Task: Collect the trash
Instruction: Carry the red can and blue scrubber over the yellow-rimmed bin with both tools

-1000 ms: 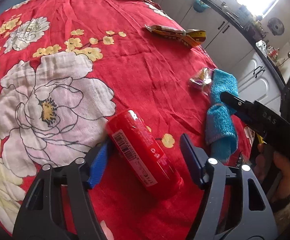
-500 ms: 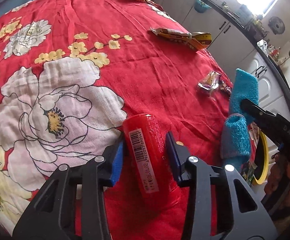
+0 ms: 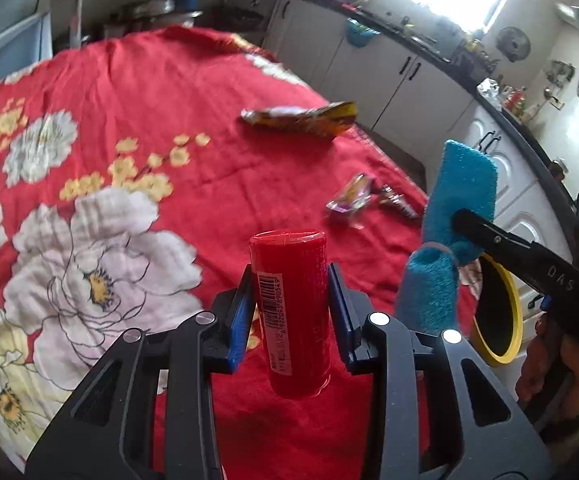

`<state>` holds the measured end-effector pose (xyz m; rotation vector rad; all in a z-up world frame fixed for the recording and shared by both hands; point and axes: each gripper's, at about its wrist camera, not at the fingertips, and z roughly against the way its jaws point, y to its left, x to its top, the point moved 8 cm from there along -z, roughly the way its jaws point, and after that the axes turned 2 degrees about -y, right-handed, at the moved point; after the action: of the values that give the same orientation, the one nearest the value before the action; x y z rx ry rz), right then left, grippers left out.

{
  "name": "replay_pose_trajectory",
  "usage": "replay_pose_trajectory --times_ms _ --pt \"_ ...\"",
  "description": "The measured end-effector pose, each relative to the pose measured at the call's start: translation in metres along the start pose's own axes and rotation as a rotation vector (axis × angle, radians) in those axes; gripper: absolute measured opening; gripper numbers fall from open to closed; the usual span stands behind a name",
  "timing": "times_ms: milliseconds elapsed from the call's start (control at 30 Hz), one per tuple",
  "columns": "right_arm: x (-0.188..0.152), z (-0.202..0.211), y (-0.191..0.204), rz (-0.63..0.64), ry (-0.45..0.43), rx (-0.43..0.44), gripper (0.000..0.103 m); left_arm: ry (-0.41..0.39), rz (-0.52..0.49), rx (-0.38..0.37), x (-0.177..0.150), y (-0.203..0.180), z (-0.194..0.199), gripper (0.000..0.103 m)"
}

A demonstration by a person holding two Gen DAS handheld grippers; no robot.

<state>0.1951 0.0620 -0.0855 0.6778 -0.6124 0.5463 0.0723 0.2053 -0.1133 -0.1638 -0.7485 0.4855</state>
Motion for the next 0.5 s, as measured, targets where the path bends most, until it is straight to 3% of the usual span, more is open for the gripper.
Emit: replay_pose_trajectory --times_ms 500 --pt "0.014 0.056 -0.002 0.026 -0.115 -0.022 0.020 -0.088 -0.088 -0.063 0.025 -0.052 0.013 0.028"
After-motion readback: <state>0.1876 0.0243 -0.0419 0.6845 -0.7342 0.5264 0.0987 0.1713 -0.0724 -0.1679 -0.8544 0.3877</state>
